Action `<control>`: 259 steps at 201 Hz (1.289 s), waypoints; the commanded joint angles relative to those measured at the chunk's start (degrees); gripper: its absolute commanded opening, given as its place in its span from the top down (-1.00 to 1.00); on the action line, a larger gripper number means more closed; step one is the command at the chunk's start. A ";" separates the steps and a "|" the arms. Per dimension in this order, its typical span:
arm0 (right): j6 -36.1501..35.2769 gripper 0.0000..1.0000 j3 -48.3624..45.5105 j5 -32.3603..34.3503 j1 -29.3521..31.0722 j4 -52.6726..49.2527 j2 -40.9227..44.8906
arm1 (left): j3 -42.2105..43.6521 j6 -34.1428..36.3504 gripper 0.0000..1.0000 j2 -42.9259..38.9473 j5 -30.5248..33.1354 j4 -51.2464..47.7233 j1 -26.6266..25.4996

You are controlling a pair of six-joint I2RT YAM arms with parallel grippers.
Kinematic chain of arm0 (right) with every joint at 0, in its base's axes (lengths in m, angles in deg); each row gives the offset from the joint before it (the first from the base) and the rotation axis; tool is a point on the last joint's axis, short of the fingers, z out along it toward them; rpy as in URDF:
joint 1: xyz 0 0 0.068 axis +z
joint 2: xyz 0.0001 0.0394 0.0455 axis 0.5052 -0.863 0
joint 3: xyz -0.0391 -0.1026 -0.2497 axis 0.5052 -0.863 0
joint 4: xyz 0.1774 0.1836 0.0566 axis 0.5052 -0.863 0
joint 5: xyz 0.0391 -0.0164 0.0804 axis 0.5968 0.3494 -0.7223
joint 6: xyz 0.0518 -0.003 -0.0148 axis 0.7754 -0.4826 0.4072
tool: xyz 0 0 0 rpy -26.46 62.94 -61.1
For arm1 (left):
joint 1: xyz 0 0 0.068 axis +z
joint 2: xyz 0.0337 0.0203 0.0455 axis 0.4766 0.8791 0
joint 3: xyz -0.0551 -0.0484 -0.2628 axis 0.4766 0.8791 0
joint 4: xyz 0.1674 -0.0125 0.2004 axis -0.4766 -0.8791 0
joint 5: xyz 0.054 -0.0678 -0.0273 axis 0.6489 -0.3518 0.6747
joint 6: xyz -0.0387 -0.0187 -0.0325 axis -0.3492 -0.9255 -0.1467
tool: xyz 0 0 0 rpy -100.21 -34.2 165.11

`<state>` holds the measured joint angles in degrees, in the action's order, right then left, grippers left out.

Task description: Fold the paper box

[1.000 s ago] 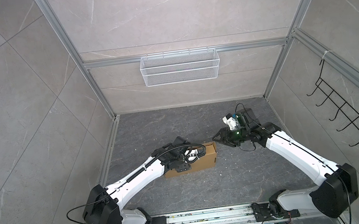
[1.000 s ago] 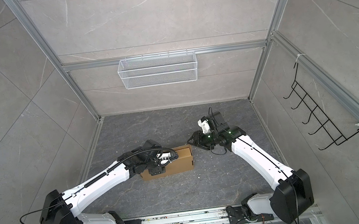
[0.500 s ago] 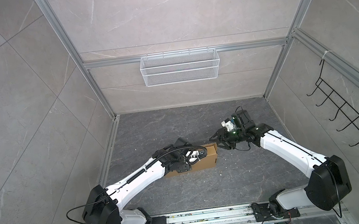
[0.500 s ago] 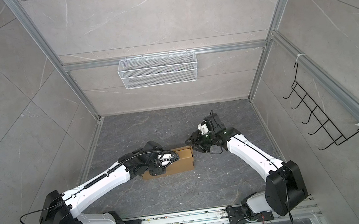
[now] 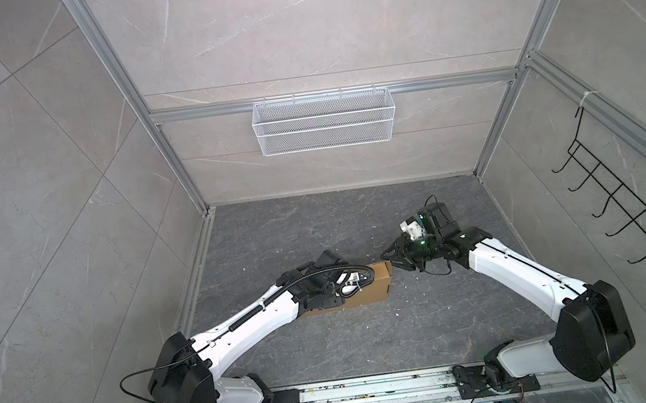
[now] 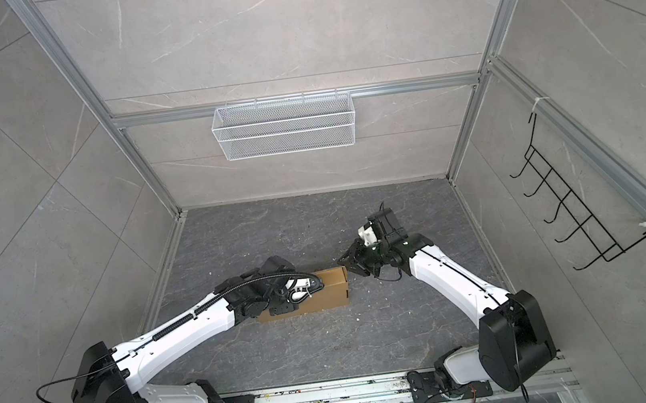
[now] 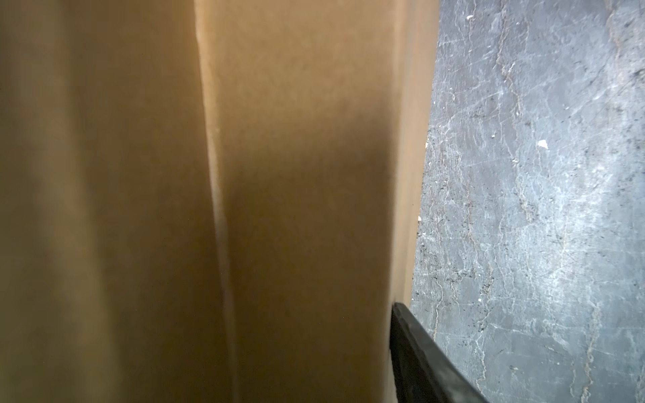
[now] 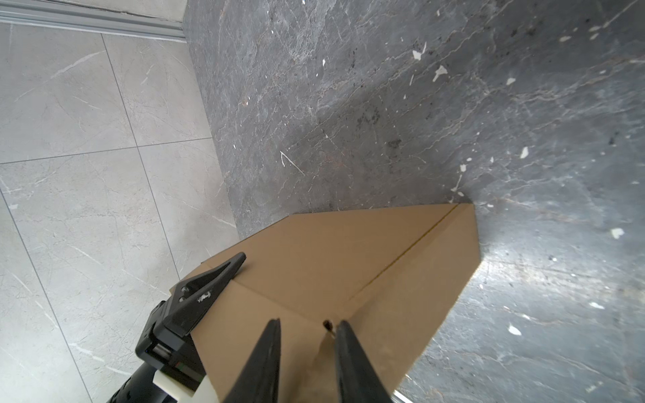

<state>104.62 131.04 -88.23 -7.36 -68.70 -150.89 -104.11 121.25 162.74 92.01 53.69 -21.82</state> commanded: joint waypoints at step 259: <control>-37.78 0.37 8.00 28.93 11.00 -21.26 10.78 | -1.51 0.42 -0.26 5.19 -0.98 0.30 -1.13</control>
<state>71.29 137.66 -67.42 0.57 -86.32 -138.80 -105.55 121.47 165.43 93.02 56.47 -22.93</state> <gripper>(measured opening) 0.323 0.632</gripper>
